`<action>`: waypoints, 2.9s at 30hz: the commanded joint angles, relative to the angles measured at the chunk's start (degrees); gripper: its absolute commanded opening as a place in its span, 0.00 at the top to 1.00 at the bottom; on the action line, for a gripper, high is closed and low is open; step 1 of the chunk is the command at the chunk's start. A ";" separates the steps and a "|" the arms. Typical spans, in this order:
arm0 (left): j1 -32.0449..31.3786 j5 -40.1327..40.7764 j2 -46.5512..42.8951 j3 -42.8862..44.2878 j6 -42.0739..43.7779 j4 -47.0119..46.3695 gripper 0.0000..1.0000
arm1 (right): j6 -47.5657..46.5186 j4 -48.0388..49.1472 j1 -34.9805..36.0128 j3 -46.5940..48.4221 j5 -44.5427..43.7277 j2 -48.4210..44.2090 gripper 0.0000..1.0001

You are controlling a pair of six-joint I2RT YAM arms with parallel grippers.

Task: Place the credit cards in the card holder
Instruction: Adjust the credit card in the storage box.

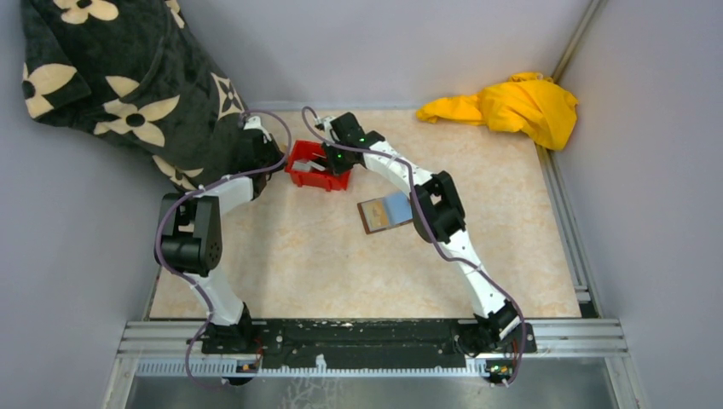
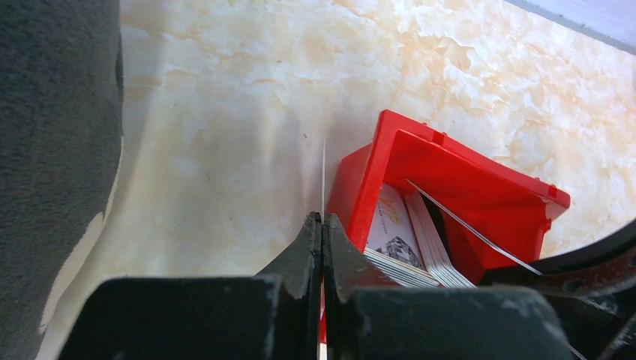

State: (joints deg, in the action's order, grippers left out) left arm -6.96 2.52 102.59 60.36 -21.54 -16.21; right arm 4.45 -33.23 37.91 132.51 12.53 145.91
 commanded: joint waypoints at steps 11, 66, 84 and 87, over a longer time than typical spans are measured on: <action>0.01 -6.82 1.35 2.68 2.63 -1.81 1.00 | -0.32 0.25 1.05 6.96 -1.24 2.44 1.00; -0.25 -10.21 2.85 2.61 1.44 -0.76 1.00 | -2.26 5.61 2.04 -2.92 -5.49 -4.77 1.00; -0.37 -11.79 3.19 3.92 1.83 0.43 1.00 | -3.04 4.57 2.03 -8.00 -6.01 -9.80 1.00; -0.55 -14.02 3.40 4.41 2.63 0.56 1.00 | -3.04 4.73 2.08 -9.25 -6.12 -10.89 1.00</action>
State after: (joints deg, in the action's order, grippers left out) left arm -7.01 -7.70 104.92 62.30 -19.66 -16.27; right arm 2.02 -29.69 39.27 124.20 6.94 141.49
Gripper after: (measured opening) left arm 0.007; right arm 0.004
